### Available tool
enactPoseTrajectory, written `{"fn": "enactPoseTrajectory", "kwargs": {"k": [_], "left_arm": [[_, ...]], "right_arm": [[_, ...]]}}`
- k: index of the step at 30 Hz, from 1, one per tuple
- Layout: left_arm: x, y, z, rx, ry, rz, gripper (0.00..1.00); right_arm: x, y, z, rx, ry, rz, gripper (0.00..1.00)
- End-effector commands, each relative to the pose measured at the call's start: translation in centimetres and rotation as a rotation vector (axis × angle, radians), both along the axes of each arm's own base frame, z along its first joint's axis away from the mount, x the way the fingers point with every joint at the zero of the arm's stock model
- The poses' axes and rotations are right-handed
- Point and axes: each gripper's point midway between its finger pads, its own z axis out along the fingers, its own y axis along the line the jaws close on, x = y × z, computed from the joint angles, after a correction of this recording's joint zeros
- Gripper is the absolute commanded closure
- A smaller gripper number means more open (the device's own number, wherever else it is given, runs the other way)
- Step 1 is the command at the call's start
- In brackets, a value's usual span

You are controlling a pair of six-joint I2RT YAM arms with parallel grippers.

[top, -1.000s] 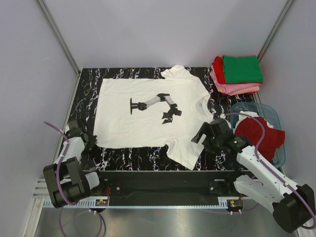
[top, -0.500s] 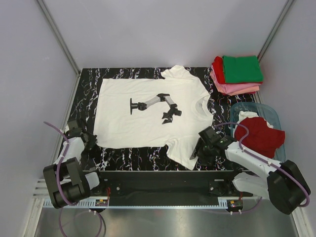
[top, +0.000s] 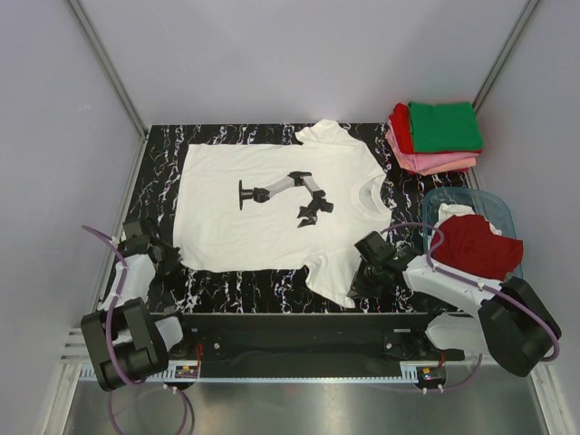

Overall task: Fold and stack the t-shirts
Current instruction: Fold the tshirt

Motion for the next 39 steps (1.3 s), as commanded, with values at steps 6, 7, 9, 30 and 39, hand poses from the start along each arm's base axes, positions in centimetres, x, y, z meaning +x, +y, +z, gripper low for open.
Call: {"fn": "enactPoseTrajectory", "kwargs": {"k": [6,7,9,30,39], "left_arm": [[-0.1,-3.1,4.8,-0.063,-0.122,-0.108,1.00],[-0.5,-3.6,5.2,-0.082,-0.124,-0.118,1.00],[-1.0,-3.9,6.1,-0.089,-0.117,-0.129,1.00],[6.4,-0.8,10.1,-0.012,-0.063,-0.292,1.00],[10.8,0.7,8.2,-0.033,-0.001,-0.299,1.00]], "right_arm": [[-1.1,-3.6,4.9,-0.028,-0.136,-0.101,1.00],[-0.6,-3.8,6.5,-0.007,-0.191,-0.121,1.00],[-0.9,-4.2,7.9,0.001,-0.205,-0.130,1.00],[16.9,-4.2,17.1,-0.127,-0.401,-0.031,1.00],[24.0,-3.7,16.1,-0.181,-0.369,0.012,1.00]]}}
